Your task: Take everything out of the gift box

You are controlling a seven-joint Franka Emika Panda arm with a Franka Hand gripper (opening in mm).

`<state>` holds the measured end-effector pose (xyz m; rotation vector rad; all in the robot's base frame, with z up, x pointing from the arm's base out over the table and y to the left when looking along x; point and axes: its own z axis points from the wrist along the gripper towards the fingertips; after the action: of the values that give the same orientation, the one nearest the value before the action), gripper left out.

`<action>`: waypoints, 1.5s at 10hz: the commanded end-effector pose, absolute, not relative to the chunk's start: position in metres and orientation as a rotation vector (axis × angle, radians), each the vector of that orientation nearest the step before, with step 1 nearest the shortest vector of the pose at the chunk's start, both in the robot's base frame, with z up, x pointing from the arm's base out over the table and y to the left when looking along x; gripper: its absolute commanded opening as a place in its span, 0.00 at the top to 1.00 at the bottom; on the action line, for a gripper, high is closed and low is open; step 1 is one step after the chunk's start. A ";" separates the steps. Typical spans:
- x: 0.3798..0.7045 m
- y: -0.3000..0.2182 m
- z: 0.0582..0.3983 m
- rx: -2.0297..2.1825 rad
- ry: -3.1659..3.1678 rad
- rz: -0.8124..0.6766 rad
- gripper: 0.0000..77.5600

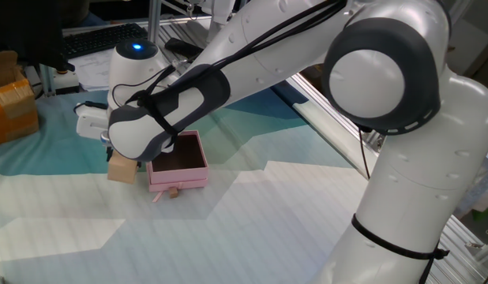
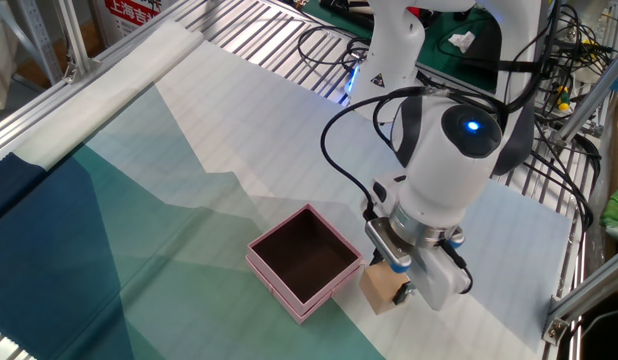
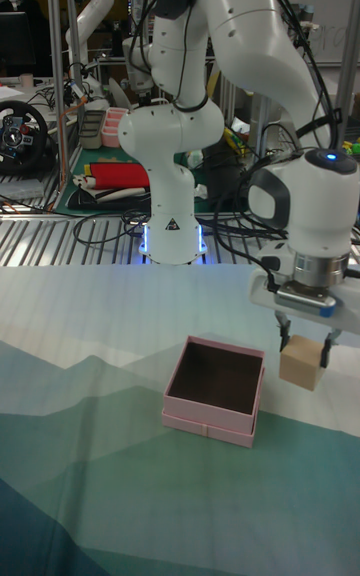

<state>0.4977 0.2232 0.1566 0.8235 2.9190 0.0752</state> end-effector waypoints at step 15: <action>0.494 0.219 0.203 0.674 2.978 0.057 0.00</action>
<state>0.4936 0.2246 0.1942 0.7047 2.9670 0.0603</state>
